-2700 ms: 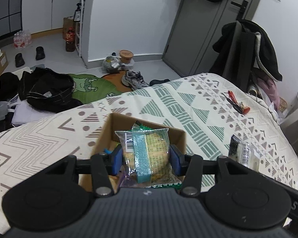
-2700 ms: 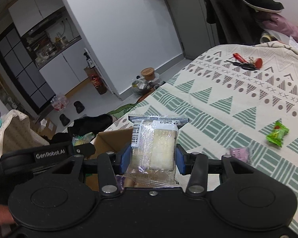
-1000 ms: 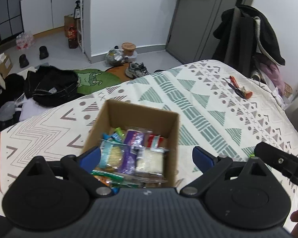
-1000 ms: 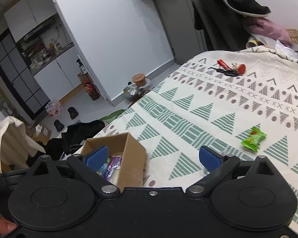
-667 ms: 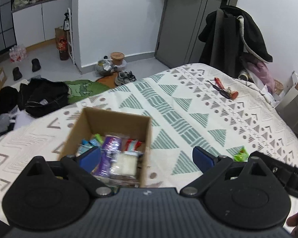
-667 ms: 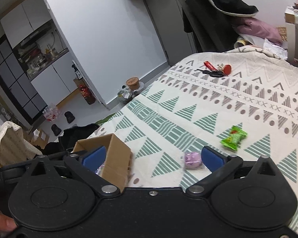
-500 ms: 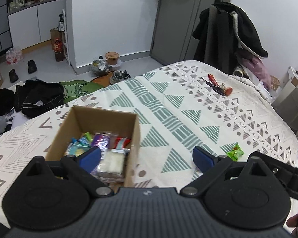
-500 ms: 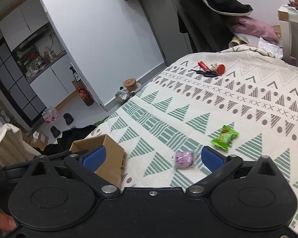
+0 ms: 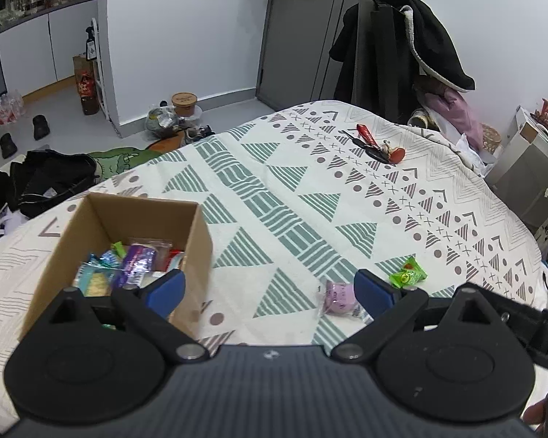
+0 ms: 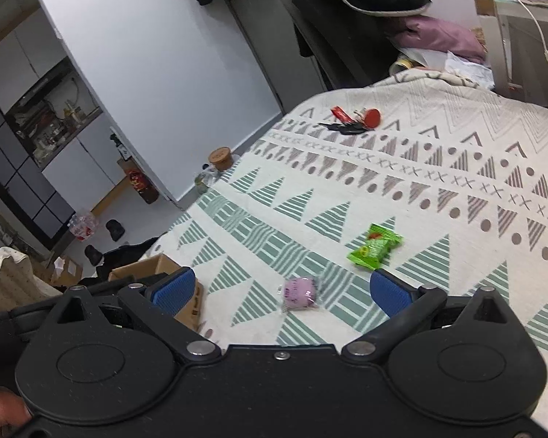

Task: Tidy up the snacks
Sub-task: 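Move both tools back over the purple and green packets on the bed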

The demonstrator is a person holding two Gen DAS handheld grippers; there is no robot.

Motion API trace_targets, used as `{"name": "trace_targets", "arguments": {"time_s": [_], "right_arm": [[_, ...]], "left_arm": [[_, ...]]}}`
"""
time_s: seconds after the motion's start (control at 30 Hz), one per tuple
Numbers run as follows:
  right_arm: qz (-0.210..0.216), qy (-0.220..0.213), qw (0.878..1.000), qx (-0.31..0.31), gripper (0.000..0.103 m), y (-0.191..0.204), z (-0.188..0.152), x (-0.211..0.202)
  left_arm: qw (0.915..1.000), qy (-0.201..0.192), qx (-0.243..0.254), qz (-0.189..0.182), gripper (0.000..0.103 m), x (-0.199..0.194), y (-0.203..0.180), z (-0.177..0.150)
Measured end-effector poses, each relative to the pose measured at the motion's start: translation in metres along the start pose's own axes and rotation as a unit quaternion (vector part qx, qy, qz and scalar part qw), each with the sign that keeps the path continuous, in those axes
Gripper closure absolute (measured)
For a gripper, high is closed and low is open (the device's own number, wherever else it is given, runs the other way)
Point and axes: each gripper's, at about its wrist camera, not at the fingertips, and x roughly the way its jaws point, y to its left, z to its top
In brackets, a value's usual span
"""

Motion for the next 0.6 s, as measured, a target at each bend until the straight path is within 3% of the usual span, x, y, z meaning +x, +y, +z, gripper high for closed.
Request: {"name": "trace_targets", "arguments": {"time_s": [0.6], "right_arm": [[-0.041, 0.043, 0.998, 0.027, 0.000, -0.030, 0.000, 0.036]], "left_arm": [[0.9981, 0.039, -0.013, -0.046, 0.007, 0.058, -0.006, -0.001]]}}
